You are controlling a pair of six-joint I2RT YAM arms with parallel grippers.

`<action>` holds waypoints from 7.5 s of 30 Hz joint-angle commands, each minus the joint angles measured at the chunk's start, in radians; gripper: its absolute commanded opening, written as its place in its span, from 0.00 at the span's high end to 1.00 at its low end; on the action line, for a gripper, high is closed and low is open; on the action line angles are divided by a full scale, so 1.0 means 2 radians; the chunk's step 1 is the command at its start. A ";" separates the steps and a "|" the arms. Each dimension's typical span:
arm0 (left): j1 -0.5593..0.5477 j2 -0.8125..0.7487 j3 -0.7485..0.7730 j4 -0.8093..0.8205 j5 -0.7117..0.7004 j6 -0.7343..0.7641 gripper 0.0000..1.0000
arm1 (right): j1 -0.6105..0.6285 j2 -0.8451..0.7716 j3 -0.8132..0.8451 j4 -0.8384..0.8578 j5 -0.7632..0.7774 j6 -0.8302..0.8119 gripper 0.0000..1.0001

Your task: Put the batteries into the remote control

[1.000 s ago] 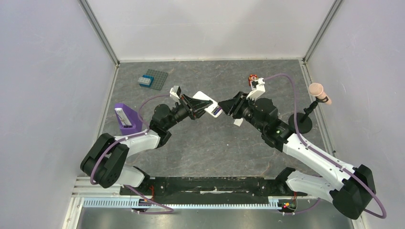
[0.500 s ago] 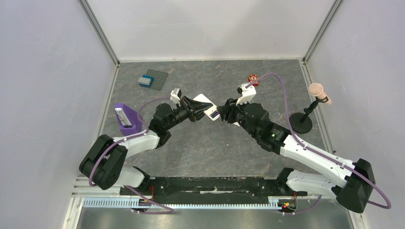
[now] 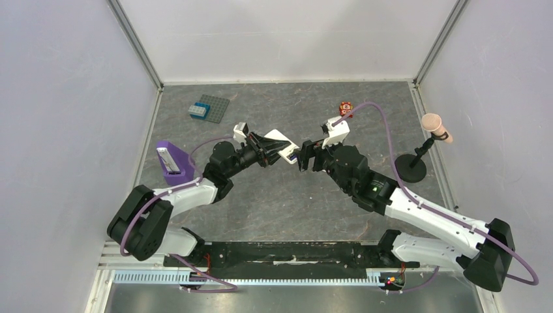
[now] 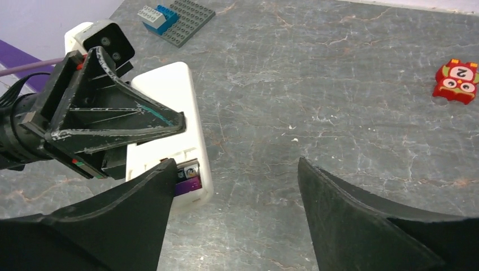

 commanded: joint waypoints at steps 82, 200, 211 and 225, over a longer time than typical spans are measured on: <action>0.122 -0.144 0.029 -0.275 0.005 0.389 0.98 | -0.248 0.462 0.253 -0.410 -0.287 -0.376 0.47; -0.071 -0.188 0.000 -0.220 -0.115 0.661 0.98 | 0.018 0.131 0.076 -0.039 -0.148 -0.095 0.59; -0.072 -0.184 0.006 -0.236 -0.104 0.624 0.98 | 0.018 0.136 0.081 -0.031 -0.123 -0.064 0.58; -0.071 -0.180 0.013 -0.231 -0.086 0.491 0.98 | 0.018 0.152 0.104 -0.036 -0.103 -0.014 0.54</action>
